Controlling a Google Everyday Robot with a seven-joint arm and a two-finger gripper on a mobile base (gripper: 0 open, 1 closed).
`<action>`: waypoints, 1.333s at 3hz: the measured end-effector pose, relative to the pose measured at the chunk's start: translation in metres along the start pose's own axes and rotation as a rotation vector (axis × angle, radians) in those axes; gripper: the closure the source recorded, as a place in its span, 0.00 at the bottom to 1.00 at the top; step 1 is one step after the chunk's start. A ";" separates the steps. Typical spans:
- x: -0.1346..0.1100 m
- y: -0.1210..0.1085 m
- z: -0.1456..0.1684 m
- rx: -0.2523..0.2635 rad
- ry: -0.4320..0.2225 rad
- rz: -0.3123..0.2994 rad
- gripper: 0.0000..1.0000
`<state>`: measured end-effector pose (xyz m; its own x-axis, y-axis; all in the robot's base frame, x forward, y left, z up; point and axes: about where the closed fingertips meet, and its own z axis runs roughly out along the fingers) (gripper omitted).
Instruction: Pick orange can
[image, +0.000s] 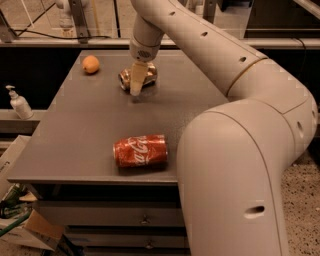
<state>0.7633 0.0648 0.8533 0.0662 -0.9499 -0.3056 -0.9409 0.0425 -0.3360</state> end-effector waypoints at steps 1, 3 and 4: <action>0.009 -0.008 0.012 -0.002 0.027 0.022 0.18; 0.017 -0.016 0.021 0.005 0.040 0.058 0.65; 0.012 -0.018 0.010 0.029 0.006 0.061 0.88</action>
Offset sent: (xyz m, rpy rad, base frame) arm 0.0277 -0.0183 -0.0131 -0.0157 0.0103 -0.0897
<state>0.7841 0.0561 0.8465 0.0067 -0.9471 -0.3208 -0.9331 0.1094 -0.3424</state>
